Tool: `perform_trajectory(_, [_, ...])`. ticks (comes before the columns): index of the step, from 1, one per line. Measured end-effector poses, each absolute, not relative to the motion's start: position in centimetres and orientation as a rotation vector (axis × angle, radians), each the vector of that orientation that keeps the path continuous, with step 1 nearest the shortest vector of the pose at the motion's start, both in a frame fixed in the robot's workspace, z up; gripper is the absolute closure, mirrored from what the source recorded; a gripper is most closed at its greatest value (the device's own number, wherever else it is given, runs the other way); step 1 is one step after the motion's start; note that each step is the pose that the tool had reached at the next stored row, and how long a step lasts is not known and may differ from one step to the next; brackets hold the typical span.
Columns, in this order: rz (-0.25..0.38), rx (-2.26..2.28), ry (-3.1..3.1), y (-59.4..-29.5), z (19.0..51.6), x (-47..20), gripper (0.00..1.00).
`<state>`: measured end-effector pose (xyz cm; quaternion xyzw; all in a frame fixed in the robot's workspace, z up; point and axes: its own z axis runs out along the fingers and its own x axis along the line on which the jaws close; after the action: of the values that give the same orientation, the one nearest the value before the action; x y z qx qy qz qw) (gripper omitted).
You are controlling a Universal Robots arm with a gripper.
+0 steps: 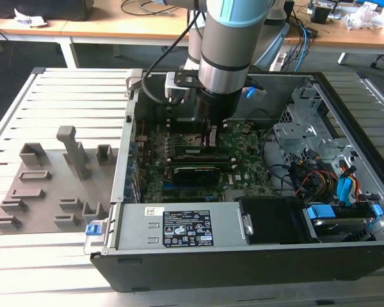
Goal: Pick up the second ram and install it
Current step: 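Insert the second ram into the second slot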
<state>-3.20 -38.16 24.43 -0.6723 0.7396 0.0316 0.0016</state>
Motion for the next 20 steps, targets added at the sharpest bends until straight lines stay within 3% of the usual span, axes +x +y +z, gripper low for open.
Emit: perform_trajectory(20, [0.099, -2.130, 2.304, -38.0, 22.5, -3.6, 0.86])
